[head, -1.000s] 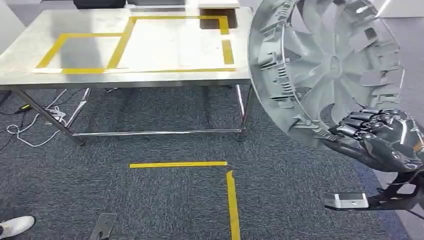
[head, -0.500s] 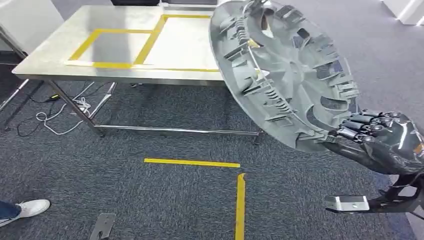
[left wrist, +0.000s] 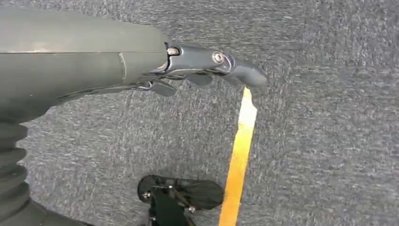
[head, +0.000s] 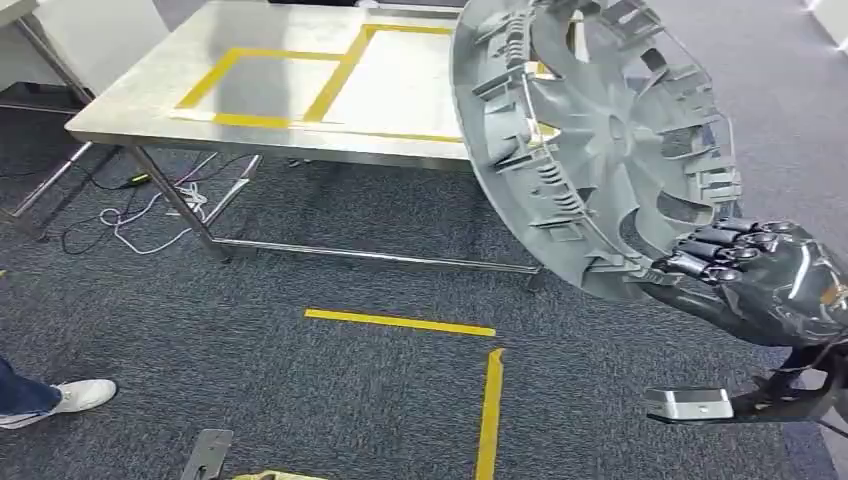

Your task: Take the parts from the cabinet and place them on the table.

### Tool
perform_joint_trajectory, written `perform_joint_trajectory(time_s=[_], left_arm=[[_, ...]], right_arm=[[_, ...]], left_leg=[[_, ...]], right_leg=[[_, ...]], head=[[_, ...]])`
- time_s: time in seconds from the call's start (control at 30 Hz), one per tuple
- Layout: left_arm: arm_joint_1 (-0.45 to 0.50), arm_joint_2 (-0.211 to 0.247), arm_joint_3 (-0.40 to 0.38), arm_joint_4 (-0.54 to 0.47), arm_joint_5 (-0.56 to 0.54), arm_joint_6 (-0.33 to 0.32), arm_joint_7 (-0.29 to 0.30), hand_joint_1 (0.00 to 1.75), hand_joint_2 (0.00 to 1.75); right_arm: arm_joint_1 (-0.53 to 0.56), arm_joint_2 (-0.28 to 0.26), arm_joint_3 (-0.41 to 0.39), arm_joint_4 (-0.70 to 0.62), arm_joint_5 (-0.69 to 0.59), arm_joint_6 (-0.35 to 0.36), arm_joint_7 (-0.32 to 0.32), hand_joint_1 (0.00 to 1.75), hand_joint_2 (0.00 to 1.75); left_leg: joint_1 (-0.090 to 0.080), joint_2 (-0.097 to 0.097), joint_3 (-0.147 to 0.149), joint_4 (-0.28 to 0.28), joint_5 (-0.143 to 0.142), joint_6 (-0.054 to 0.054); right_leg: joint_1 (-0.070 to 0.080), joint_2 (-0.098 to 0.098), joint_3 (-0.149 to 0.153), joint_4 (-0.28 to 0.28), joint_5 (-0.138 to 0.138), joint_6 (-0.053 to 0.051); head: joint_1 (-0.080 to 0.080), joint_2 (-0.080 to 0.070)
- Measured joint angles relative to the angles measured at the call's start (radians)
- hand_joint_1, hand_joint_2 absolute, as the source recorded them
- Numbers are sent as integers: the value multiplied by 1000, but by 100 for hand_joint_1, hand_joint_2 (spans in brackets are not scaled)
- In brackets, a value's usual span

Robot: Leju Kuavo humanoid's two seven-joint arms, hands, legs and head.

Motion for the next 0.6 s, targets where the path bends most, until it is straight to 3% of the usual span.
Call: perform_joint_trajectory(time_s=[0.07,0.17,0.2,0.23,0.27,0.33,0.37,0.4,0.5,0.6], left_arm=[[0,1,-2,0,0,-12,-4,0,175],[-3,1,-6,0,0,-34,-17,0,175],[-2,1,-7,0,0,-37,-17,0,175],[-1,1,-7,0,0,-38,-17,0,175],[-1,1,-7,0,0,-38,-17,0,175],[-1,0,-8,0,0,-38,-17,0,175],[-2,0,-9,0,0,-38,-17,0,175],[-3,1,-10,0,0,-38,-17,0,175],[0,1,-12,0,0,-39,-17,0,175],[0,1,-12,0,0,-39,-17,0,175]], right_arm=[[0,0,0,0,0,0,0,175,175],[0,0,0,0,-1,1,0,175,175],[0,0,0,0,-1,2,0,175,175],[1,0,1,1,-1,3,0,175,175],[0,0,1,2,-2,3,0,175,175],[0,0,1,2,-2,4,0,175,175],[0,0,1,2,-2,4,0,175,175],[-3,0,1,2,-3,5,-1,175,175],[-3,0,0,3,-3,8,-1,175,175],[-3,0,0,3,-3,8,-1,175,175]], left_leg=[[8,0,6,-12,9,14],[7,-2,6,-12,5,25],[6,-2,6,-12,4,26],[6,-4,8,-12,4,26],[6,-6,10,-12,3,27],[7,-10,18,-11,-2,23],[7,-11,21,-10,-6,18],[-1,-13,15,-4,-9,12],[2,-14,10,-7,-6,2],[2,-14,10,-7,-6,2]], right_leg=[[-2,10,-11,14,-16,12],[-3,28,-119,233,-119,17],[-3,29,-150,289,-134,18],[-3,29,-169,313,-127,19],[-3,29,-156,280,-93,19],[-4,29,-77,117,-2,15],[-5,30,-36,29,24,14],[0,32,-12,9,8,13],[2,33,-18,9,3,4],[2,33,-18,9,3,4]], head=[[1,0],[6,0],[5,0],[5,0],[5,0],[5,0],[6,0],[6,0],[2,0],[2,0]])
